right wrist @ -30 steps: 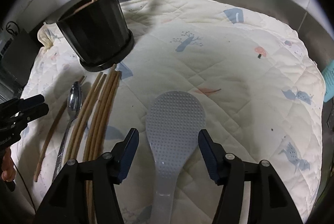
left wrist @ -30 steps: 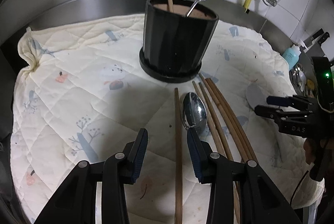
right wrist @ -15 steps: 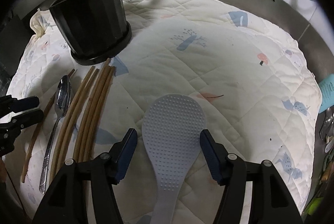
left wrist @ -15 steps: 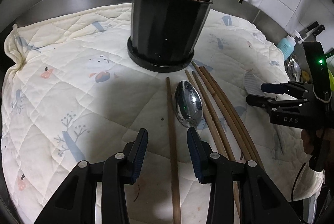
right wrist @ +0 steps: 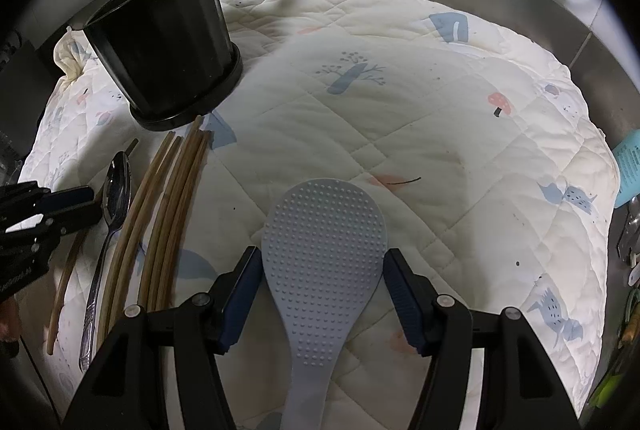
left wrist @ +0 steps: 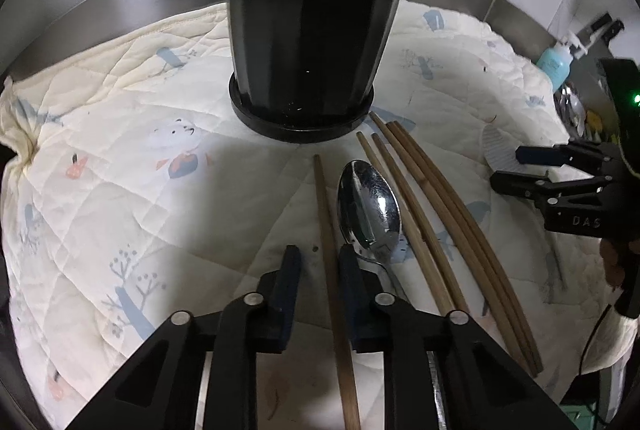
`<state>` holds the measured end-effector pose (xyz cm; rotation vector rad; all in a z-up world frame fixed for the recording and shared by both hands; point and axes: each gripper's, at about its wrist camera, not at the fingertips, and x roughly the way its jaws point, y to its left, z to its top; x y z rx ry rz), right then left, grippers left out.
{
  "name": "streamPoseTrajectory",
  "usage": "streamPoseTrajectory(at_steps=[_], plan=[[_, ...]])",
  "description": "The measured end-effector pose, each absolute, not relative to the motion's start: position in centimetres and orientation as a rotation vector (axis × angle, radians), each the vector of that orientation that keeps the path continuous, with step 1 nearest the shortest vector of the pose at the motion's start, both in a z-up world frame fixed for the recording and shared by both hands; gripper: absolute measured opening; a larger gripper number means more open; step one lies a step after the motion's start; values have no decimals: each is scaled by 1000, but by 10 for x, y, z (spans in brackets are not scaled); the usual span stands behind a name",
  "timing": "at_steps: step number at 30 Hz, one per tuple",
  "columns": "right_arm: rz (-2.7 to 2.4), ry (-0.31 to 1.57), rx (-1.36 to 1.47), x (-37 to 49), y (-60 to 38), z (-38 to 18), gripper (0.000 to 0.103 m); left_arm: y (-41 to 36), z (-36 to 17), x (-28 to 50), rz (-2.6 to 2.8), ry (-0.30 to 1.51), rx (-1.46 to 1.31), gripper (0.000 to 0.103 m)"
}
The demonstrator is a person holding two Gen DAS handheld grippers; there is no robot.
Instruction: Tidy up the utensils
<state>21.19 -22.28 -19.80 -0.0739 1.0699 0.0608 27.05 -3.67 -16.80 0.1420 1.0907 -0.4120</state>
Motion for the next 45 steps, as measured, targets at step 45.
streamPoseTrajectory(at_steps=[45], plan=[[110,1018,20,203,-225,-195,71,-26,-166,276,-435,1071,46,7]])
